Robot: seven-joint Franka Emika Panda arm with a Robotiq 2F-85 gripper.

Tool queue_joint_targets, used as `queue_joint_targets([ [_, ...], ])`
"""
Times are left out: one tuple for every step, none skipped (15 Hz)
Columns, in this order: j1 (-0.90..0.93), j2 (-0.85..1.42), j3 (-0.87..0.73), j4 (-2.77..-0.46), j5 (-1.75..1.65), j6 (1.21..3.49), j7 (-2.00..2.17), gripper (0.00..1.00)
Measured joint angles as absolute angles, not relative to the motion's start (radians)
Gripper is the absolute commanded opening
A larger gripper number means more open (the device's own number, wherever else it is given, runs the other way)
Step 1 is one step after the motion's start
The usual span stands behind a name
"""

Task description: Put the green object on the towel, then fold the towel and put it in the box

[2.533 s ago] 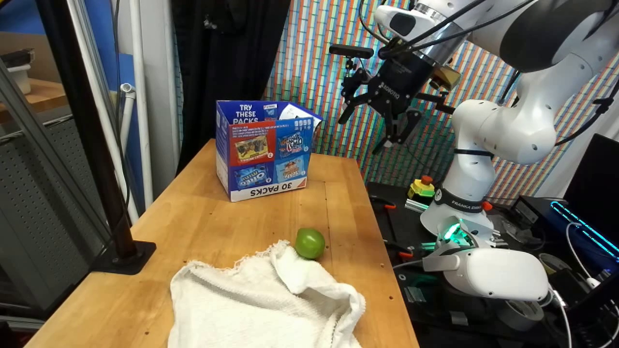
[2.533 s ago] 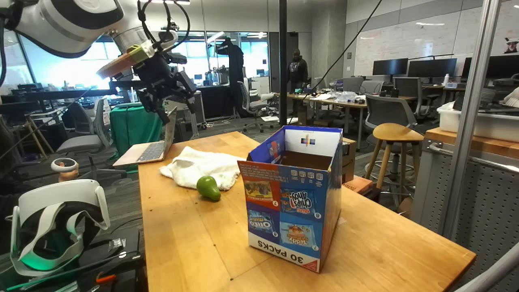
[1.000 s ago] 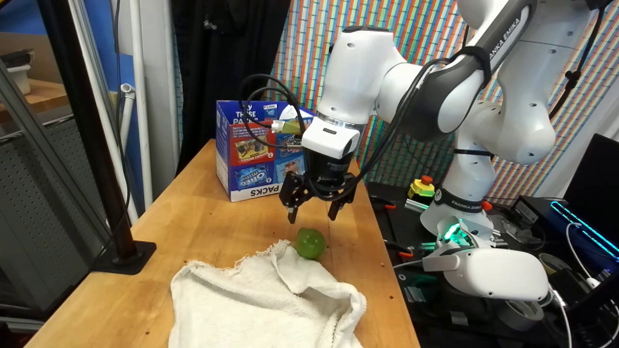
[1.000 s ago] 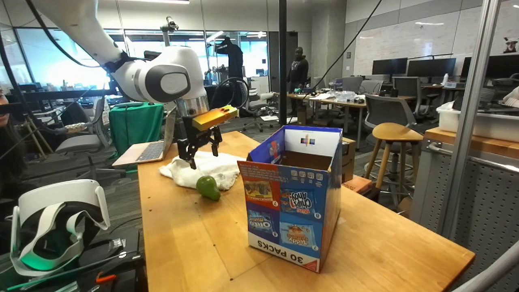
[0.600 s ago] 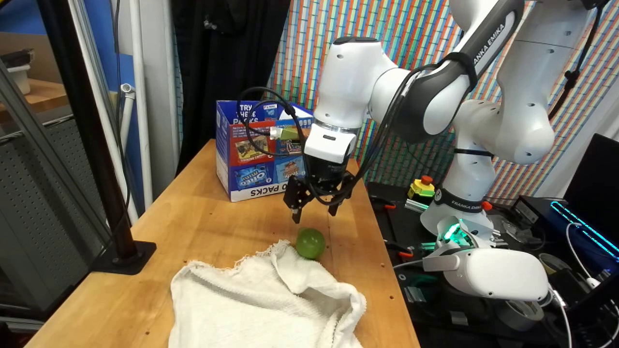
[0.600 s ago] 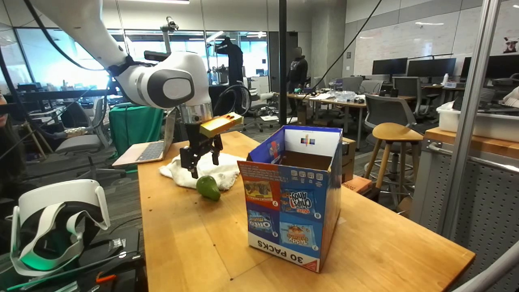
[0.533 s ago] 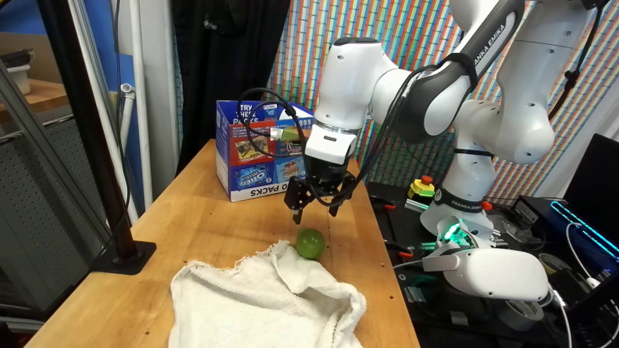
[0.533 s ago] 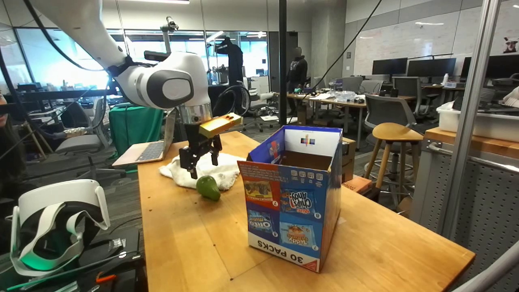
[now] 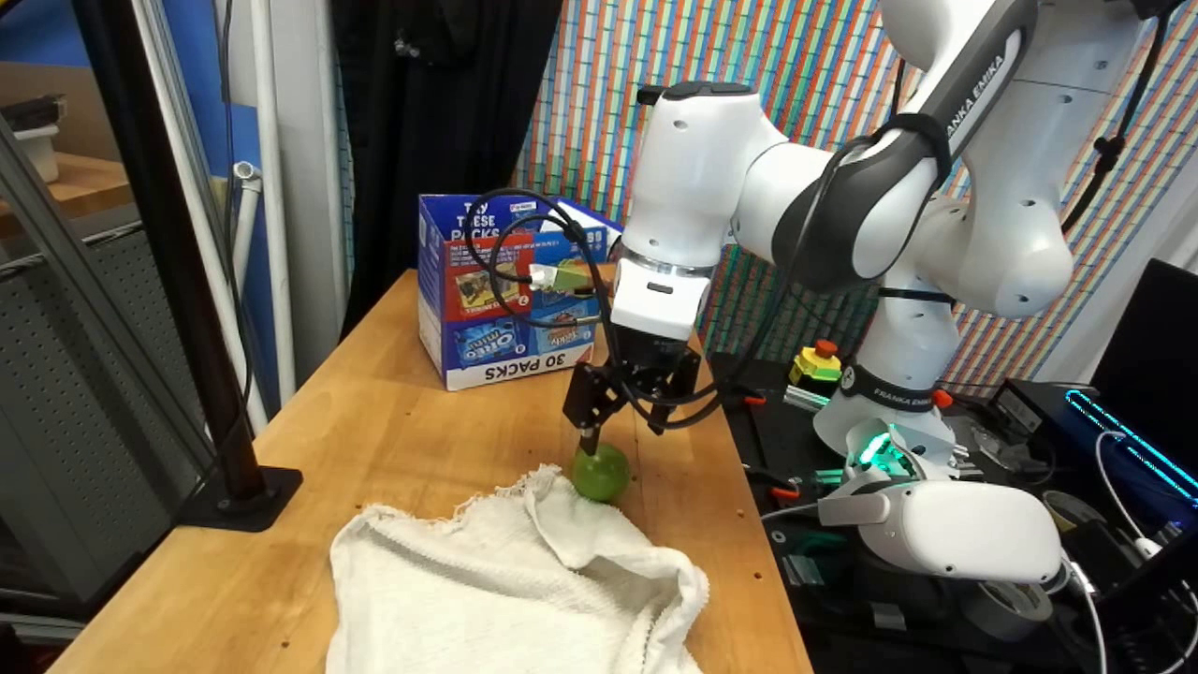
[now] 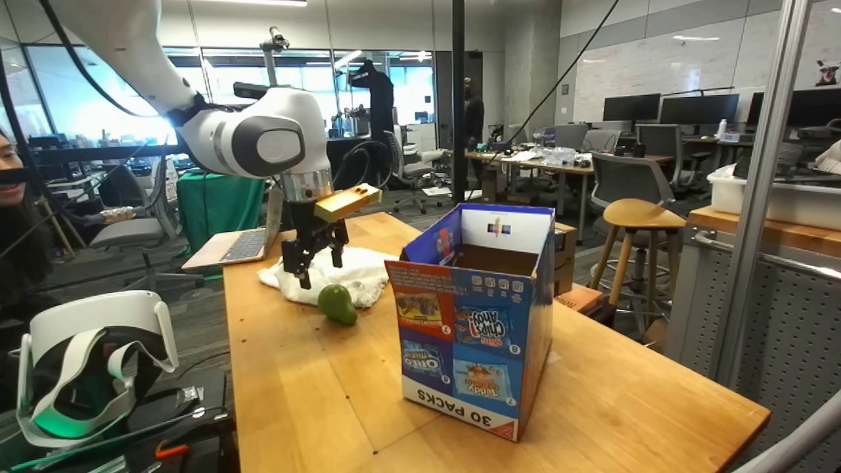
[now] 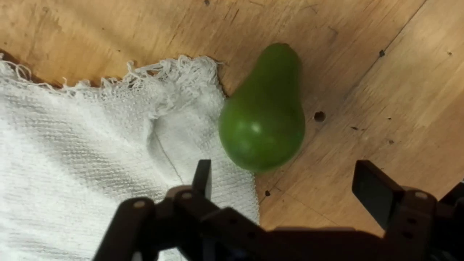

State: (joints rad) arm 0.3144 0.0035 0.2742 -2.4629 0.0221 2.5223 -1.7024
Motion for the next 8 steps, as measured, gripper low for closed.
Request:
queue_joint_targets([
  [0.314,0.01,0.274,-2.455,0.018,2.522,-1.702,1.0],
  [0.314,0.018,0.274,-2.445,0.015,2.522,-1.702,1.0],
  [0.313,0.03,0.274,-2.434,0.011,2.522,-1.702,1.0],
  [0.313,0.042,0.274,-2.422,0.009,2.522,-1.702,1.0],
  [0.313,0.056,0.275,-2.412,0.009,2.522,-1.702,1.0],
  [0.313,0.07,0.275,-2.402,0.008,2.522,-1.702,1.0],
  [0.313,0.085,0.276,-2.393,0.006,2.522,-1.7,1.0],
  [0.313,0.098,0.276,-2.386,0.003,2.522,-1.698,1.0],
])
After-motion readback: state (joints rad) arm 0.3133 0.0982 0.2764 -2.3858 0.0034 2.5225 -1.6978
